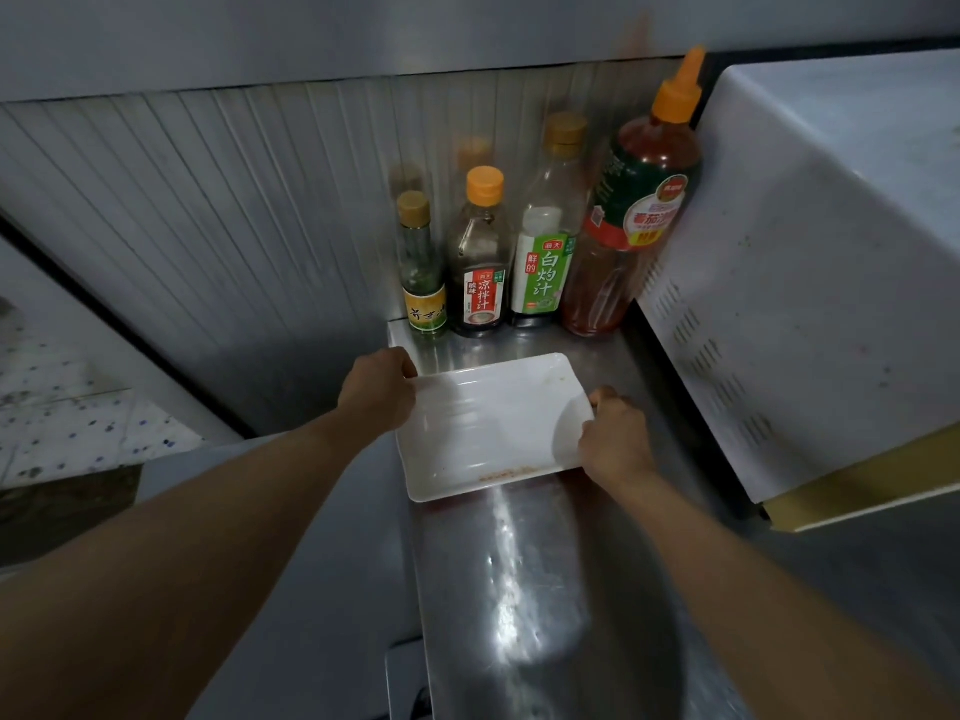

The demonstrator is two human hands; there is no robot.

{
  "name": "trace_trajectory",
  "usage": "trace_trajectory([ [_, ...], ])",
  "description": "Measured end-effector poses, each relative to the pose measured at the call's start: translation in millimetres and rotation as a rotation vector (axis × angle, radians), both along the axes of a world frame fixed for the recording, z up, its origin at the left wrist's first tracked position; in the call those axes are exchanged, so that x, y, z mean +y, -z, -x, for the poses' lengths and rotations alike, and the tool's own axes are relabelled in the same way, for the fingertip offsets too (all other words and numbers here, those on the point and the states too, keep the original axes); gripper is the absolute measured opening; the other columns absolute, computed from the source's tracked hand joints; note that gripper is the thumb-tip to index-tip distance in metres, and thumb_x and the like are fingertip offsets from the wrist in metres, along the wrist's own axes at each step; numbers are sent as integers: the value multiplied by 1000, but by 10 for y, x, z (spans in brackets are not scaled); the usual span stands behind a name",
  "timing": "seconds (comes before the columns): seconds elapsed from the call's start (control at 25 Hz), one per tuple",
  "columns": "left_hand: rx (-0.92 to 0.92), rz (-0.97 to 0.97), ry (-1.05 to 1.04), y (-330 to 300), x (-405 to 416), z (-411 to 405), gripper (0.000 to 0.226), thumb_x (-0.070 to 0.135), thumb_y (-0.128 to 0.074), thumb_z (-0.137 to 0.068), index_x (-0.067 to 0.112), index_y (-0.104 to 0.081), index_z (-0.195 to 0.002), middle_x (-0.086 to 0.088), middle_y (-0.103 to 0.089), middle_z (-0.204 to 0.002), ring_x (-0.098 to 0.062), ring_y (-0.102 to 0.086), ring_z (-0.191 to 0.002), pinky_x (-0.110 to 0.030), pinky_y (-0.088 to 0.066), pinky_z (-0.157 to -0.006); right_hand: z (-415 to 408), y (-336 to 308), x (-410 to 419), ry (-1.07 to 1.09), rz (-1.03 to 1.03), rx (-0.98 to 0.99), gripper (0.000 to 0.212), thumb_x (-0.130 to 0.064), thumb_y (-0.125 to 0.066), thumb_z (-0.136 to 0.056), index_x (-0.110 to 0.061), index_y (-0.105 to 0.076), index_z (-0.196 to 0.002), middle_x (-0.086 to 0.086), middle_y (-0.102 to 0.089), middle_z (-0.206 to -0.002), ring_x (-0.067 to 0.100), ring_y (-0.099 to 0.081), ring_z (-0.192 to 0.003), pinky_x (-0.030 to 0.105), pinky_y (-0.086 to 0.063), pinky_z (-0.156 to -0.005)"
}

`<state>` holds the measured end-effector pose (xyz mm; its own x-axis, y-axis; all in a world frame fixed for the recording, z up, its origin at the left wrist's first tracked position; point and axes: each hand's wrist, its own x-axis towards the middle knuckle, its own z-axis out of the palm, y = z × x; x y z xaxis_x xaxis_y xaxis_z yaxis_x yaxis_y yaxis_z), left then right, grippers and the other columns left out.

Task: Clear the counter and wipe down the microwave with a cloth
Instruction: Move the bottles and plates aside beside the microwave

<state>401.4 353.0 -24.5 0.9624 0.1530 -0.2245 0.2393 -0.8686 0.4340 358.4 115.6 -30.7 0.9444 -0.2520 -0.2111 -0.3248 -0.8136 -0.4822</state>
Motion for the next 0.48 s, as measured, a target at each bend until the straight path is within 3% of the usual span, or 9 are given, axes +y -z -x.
trace_trajectory([
  [0.12, 22, -7, 34, -40, -6, 53, 20, 16, -55, -90, 11, -58, -109, -11, -62, -113, -18, -54, -85, -29, -44, -68, 32, -48, -3, -33, -2, 20, 34, -4, -53, -87, -4, -48, -120, 20, -50, -123, 34, -54, -108, 35, -45, -88],
  [0.28, 64, -88, 99, -228, -14, 235, 47, 20, -63, -86, 11, -45, -129, -12, -54, -127, -28, -55, -111, -35, -47, -85, 160, -249, -27, -145, 13, 31, 47, -18, -59, -86, -8, -41, -129, 16, -45, -129, 32, -44, -120, 35, -40, -99],
  [0.48, 57, -218, 107, -640, -170, 599, 48, 26, -62, -86, 16, -44, -129, -9, -53, -127, -27, -52, -114, -40, -49, -90, 420, -610, -88, -338, 55, 21, 59, -17, -63, -82, -16, -38, -135, 11, -45, -134, 28, -44, -123, 36, -43, -100],
])
